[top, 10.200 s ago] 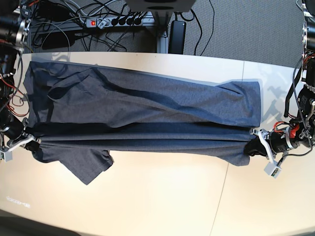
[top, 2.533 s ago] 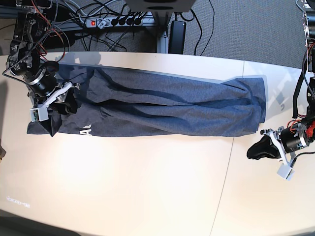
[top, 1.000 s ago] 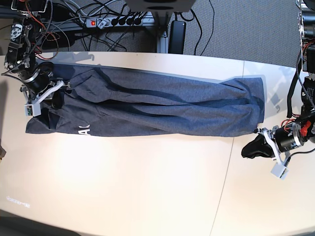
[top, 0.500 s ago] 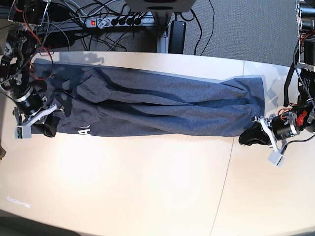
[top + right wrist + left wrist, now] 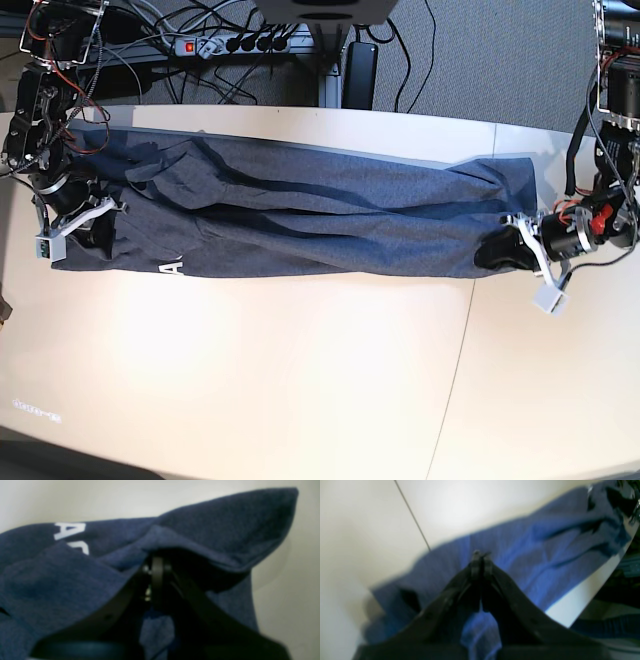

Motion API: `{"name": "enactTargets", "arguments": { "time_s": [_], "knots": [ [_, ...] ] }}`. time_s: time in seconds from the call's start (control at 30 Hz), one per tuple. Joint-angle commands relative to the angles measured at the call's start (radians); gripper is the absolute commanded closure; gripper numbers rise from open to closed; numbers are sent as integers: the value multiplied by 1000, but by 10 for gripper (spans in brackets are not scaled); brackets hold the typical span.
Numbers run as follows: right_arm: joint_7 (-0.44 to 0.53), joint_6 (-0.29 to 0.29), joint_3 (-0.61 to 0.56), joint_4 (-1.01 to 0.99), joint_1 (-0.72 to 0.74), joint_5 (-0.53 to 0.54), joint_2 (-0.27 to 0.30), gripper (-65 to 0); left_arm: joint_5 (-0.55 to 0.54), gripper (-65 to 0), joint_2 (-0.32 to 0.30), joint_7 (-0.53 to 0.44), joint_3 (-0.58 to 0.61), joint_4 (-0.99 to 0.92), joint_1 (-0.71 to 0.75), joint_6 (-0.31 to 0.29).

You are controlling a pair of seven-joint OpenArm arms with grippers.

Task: Fold the T-shirt properly
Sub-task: 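Regrasp the strip's other end with the left gripper and pull it taut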

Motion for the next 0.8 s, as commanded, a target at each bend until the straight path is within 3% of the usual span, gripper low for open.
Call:
{"name": "enactTargets", "arguments": {
  "time_s": [0.0,0.13,0.33,0.6,0.77],
  "knots": [
    [23,77,9,9,11,7,20,0,-19,0,-16,-21,-9,15,-8,-13],
    [23,77,9,7,11,7,19,0,-5,0,8,-57,-9,15,42,-13],
    [23,77,9,7,11,5,20,0,210,0,53,-196,-9,-2,79,-13],
    [23,77,9,7,10,-26,20,0,237,0,51,-239,-17,-136,70,-13],
    [23,77,9,7,10,-26,20,0,235,0,51,-251,-130,-183,71,-13]
  ]
}}
